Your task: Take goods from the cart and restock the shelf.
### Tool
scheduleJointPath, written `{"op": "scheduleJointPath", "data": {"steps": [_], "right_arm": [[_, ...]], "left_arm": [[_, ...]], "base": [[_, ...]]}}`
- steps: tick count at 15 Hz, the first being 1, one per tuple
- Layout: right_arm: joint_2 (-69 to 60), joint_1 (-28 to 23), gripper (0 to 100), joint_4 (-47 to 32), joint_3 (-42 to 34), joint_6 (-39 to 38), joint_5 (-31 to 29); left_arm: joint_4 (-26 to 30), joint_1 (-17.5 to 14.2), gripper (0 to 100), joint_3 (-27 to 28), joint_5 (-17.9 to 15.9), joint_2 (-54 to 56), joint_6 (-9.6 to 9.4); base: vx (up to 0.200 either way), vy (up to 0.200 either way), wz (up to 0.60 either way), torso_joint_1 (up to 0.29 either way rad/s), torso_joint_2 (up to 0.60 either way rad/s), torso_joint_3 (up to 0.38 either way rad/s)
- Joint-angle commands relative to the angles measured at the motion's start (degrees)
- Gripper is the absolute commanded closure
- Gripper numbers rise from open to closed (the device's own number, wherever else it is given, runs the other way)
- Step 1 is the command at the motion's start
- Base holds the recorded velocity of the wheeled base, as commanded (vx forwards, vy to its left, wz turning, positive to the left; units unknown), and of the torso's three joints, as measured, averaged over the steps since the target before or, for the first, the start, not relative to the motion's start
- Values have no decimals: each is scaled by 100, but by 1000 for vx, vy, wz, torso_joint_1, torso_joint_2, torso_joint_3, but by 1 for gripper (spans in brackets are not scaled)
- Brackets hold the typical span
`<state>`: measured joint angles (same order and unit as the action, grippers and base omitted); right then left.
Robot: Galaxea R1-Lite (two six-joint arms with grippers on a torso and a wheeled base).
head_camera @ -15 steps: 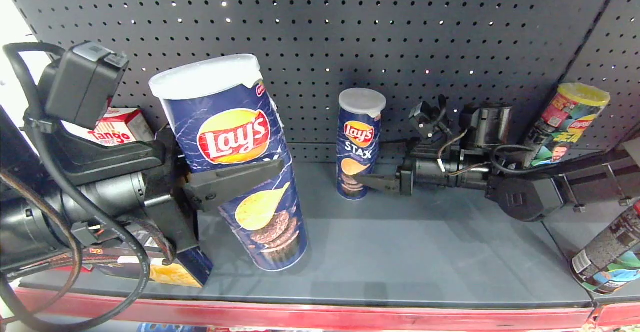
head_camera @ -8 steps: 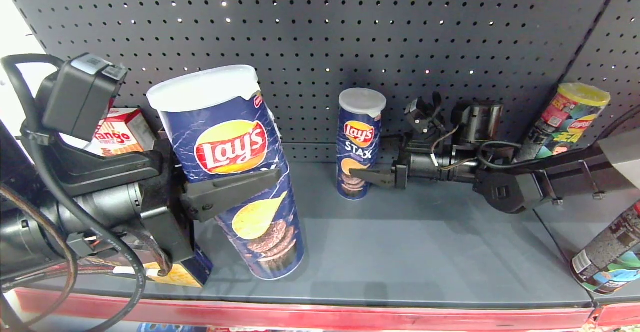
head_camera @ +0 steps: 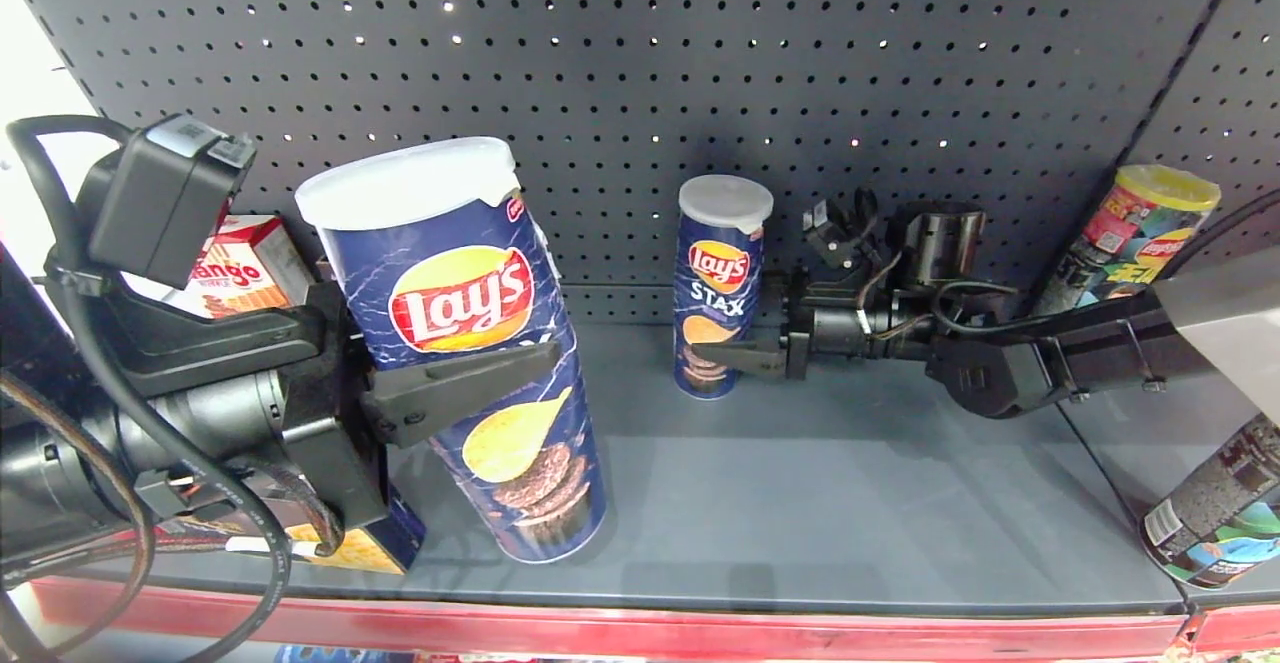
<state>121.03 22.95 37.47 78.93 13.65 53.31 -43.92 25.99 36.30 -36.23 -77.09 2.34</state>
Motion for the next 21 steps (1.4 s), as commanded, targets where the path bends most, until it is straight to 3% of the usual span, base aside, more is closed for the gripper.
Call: {"op": "scheduleJointPath", "data": {"steps": [1,2,3,12,17,21], "right_arm": [[114,-2,0,-3,131,-12,13],[140,-2,0,-3,175,-38,74],[219,-10,100,6,219,-47,303],[-18,69,100,23,-36,-56,92],[-712,315,100,14,-642,-117,-383],[-1969,587,100,76,-1917,-196,-506]], "left_arm": [[-2,3,100,0,2,-7,3],[-2,3,100,0,2,-7,3],[-2,3,100,-9,2,-7,3],[-2,-103,100,-97,-7,1,-6],[-2,-112,100,-71,-7,-7,-6],[-2,-112,100,-88,-7,1,-6]], "base": [[0,0,0,0,0,0],[0,0,0,0,0,0],[0,0,0,0,0,0],[0,0,0,0,0,0],[0,0,0,0,0,0],[0,0,0,0,0,0]]}}
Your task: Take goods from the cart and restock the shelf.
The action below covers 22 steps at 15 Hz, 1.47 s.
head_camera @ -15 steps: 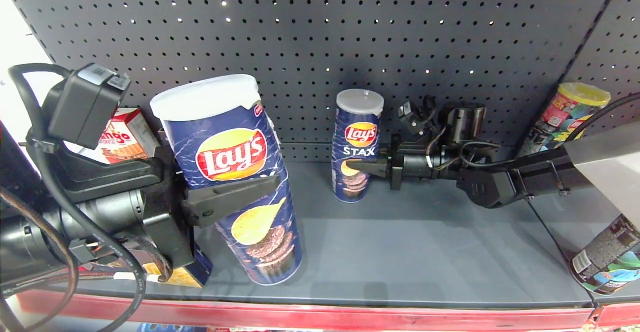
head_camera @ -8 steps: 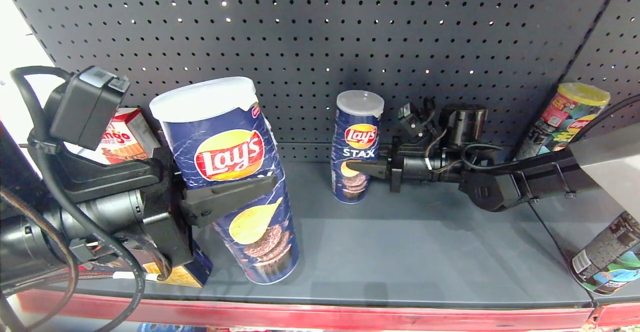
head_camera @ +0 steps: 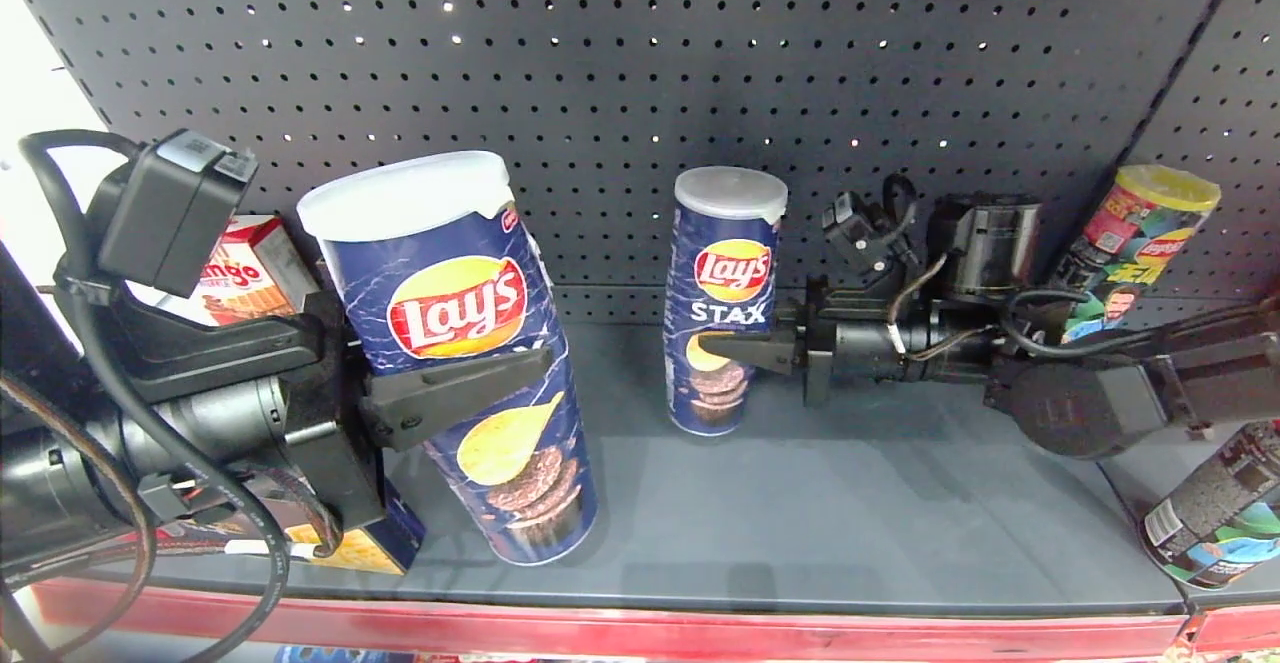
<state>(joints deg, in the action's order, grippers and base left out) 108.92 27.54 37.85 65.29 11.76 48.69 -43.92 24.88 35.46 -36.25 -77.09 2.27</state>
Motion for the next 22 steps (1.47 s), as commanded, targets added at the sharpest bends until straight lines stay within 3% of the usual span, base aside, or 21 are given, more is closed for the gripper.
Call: {"op": "scheduleJointPath", "data": {"steps": [1,6,12,15,22], "right_arm": [[-978,173,100,126,-860,-7,-53],[-1813,217,100,873,-2539,-7,-140],[-1506,252,100,2033,-3761,28,-263],[-1057,331,100,2455,-3761,28,-351],[-565,410,100,2517,-3181,19,-369]], "left_arm": [[-2,-1,100,-13,4,1,2],[15,-1,100,-4,4,1,2],[33,-1,100,-13,40,1,11],[33,-1,100,-13,40,1,2],[24,-10,100,-13,22,1,11]], "base": [[0,0,0,0,0,0],[0,0,0,0,0,0],[0,0,0,0,0,0],[0,0,0,0,0,0],[0,0,0,0,0,0]]}}
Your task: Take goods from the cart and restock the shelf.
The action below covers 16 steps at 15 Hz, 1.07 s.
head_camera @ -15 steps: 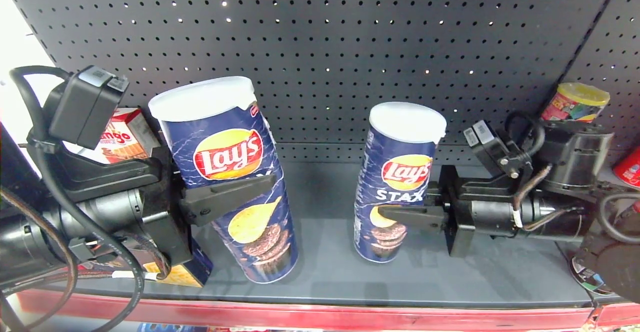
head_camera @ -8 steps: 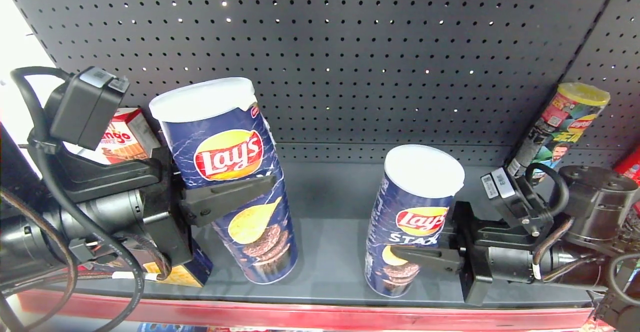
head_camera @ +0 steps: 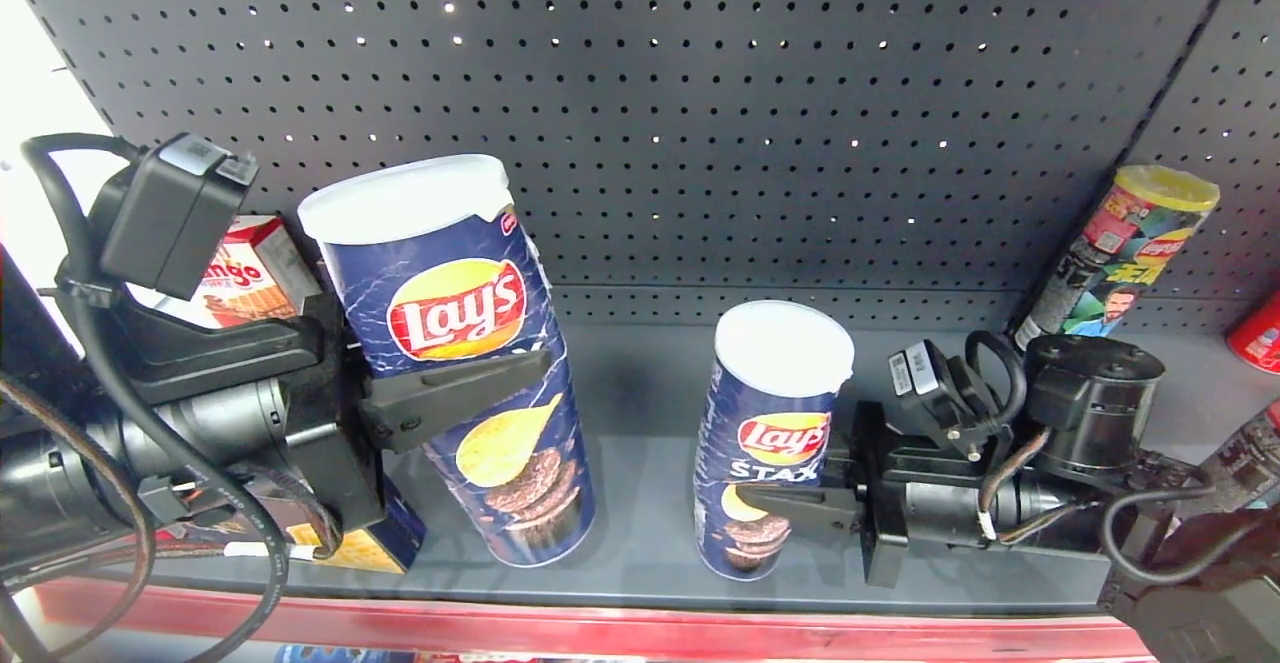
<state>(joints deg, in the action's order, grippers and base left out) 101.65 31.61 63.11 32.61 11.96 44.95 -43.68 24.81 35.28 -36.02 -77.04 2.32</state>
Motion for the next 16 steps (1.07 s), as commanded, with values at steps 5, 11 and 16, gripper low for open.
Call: {"op": "scheduleJointPath", "data": {"steps": [5,11,16], "right_arm": [[101,-41,0,-9,26,8,-100],[-373,-146,0,-9,-281,-1,-109],[-1560,-419,0,-71,-1143,-18,-109]], "left_arm": [[-18,-2,100,-47,-1,-4,-3],[-18,-2,100,-56,-1,-4,-3],[-18,-2,100,-276,-1,76,-3]], "base": [[0,0,0,0,0,0],[0,0,0,0,0,0],[0,0,0,0,0,0]]}}
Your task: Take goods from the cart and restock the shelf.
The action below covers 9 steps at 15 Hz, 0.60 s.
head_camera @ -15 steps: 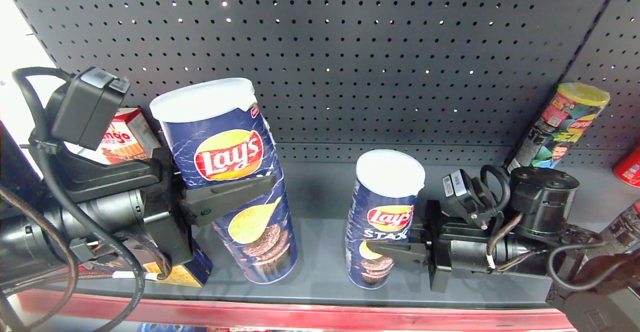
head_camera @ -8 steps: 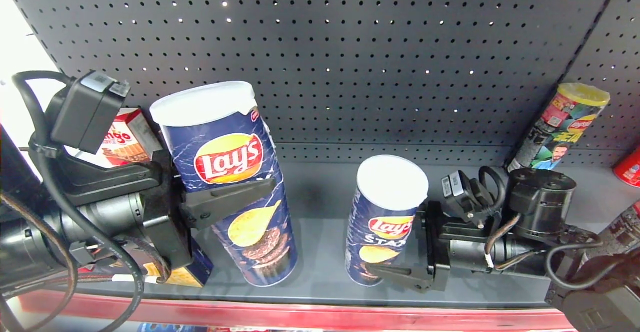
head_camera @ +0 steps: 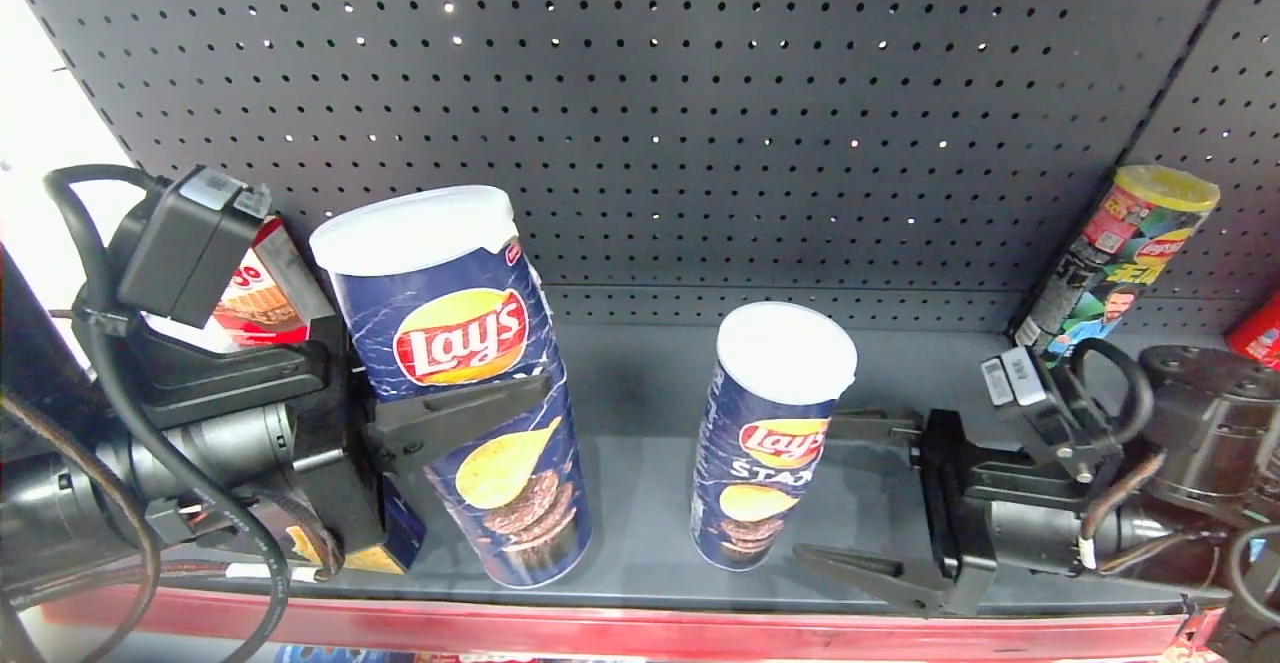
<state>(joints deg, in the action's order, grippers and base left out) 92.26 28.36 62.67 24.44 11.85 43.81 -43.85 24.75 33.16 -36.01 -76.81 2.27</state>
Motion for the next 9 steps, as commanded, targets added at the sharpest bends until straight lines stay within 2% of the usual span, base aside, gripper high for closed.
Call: {"op": "scheduleJointPath", "data": {"steps": [1,3,5,6,9], "right_arm": [[-911,-137,0,-53,-484,-16,-4],[-1518,-234,0,-71,-792,-165,-136],[-2159,-181,0,-88,-1196,-420,-769],[-2449,-208,0,-176,-1398,-455,-892],[-3618,-252,0,-1082,-1864,-464,-1692]], "left_arm": [[-1,4,100,-81,-2,105,2],[-1,4,100,-73,6,123,2],[17,4,100,-2,15,131,2],[8,-5,100,33,33,131,2],[-18,21,100,103,50,131,-16]], "base": [[0,0,0,0,0,0],[0,0,0,0,0,0],[0,0,0,0,0,0],[0,0,0,0,0,0],[0,0,0,0,0,0]]}}
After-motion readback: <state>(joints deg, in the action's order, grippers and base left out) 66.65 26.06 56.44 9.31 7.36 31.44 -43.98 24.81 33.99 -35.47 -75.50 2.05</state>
